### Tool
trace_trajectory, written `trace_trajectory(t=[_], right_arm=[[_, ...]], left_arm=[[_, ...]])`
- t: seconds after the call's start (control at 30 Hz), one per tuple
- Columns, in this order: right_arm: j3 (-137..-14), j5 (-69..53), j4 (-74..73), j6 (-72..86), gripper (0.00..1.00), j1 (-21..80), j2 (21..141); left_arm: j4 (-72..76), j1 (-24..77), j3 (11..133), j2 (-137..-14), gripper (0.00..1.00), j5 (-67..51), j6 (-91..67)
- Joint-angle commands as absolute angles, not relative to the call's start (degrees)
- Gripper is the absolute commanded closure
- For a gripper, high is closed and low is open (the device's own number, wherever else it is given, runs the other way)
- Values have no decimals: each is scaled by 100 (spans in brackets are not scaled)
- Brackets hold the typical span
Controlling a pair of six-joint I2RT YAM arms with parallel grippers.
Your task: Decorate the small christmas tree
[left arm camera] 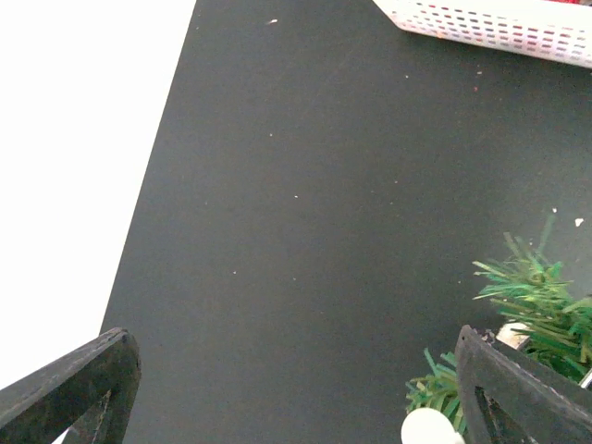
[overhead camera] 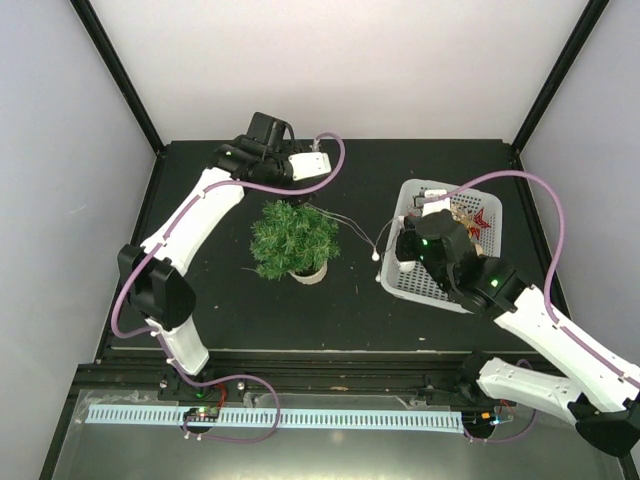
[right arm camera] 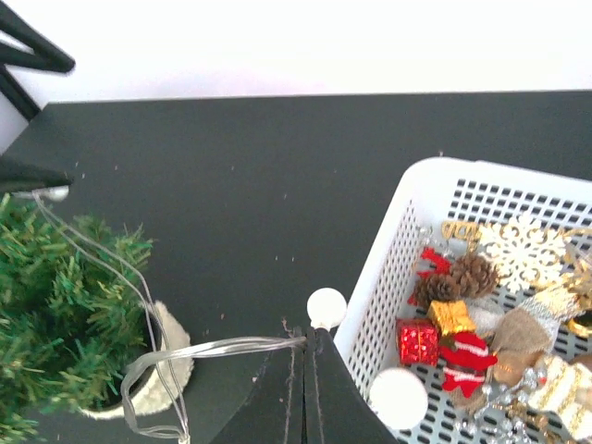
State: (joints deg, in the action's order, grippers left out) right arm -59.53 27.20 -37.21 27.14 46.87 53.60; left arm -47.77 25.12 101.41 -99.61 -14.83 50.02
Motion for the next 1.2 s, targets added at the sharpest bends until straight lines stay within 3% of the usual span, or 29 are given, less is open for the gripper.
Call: trace_trajectory(t=[0.0,0.7,0.9,1.17], right_arm=[[-6403,3184,-3520,2634,99,4700,5624],[-5990,2667,-4094,2898,99,4698,5333],[-5496,2497,-4135,3084,99,4709,5225],[-5149,2194,-3910,3289,99,4710,5636]], left_arm=[[-4547,2444,10408,-10169,7,-1434,5312],[-4712,1525,11697,-10658,1,-2105,3016],[-4924,1327,11603,-10151,1,-2824,2593],[-4754,1344,10613,-8853,1,-4056,2488]])
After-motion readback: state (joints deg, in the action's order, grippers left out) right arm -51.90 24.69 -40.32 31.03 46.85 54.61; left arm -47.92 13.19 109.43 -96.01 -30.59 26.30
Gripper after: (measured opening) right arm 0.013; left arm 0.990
